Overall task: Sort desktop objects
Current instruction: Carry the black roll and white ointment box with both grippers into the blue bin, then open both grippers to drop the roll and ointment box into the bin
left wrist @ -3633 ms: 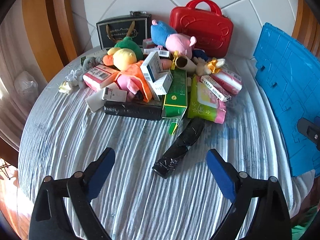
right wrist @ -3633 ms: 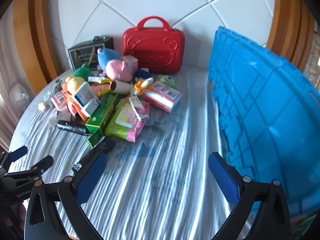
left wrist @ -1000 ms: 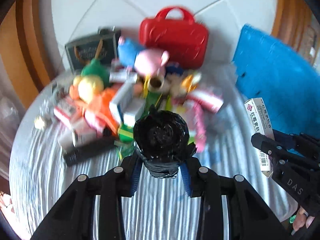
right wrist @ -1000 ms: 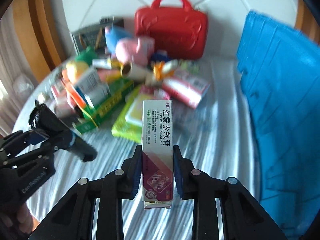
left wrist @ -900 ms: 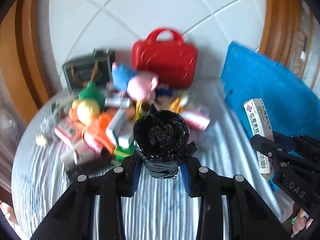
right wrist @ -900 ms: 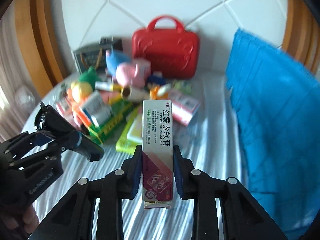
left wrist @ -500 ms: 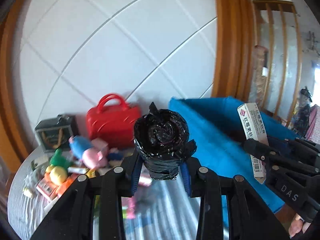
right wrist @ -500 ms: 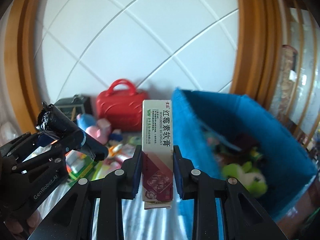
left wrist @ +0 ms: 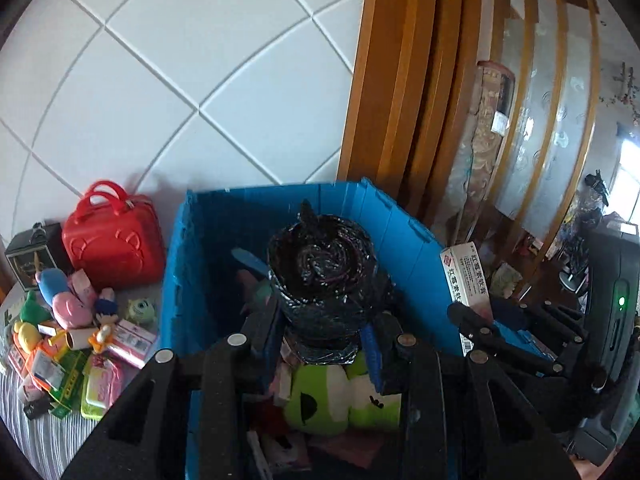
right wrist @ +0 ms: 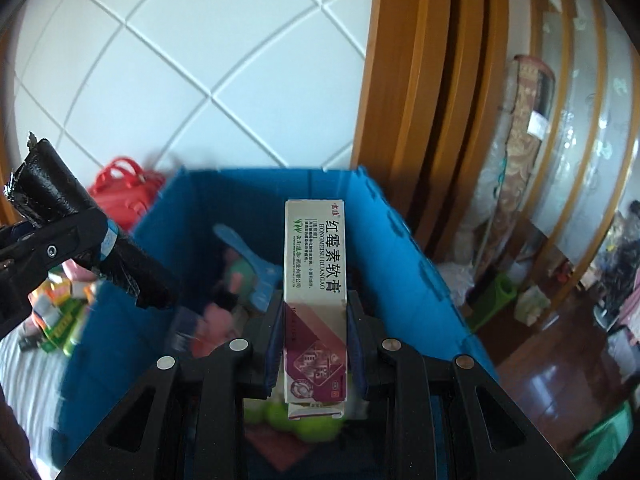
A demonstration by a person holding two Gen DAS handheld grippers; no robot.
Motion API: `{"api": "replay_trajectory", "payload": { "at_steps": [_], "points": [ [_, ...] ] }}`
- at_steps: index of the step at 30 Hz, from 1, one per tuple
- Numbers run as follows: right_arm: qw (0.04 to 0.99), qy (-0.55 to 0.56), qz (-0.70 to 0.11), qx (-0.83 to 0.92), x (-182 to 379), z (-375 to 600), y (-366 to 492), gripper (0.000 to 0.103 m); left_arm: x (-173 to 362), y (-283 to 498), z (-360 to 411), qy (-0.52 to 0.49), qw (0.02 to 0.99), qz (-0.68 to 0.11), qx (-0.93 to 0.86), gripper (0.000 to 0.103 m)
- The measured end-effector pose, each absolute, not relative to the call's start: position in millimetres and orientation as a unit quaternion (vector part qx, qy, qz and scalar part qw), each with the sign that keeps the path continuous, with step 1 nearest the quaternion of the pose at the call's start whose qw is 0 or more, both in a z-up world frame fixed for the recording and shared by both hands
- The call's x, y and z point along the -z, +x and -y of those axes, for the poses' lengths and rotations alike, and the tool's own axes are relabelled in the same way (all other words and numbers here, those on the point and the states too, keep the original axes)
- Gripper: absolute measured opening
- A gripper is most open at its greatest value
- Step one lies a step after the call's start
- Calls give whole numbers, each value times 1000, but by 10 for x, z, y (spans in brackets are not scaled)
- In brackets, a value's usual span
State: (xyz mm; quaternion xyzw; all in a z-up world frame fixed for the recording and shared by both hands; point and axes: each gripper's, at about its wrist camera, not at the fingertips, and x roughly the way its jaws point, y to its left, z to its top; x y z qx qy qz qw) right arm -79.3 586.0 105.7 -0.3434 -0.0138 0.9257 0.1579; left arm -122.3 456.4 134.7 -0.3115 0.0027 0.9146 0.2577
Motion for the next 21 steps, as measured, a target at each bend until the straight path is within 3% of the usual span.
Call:
{"api": "replay_trajectory", "payload": {
  "at_steps": [10, 21],
  "points": [
    [53, -511, 50, -856, -207, -6307, -1309, 28, -371, -1631, -5243, -497, 182, -59, -847, 34],
    [39, -522, 81, -848, -193, -6308, -1284, 28, -334, -1588, -5231, -493, 150, -60, -855, 39]
  ]
}}
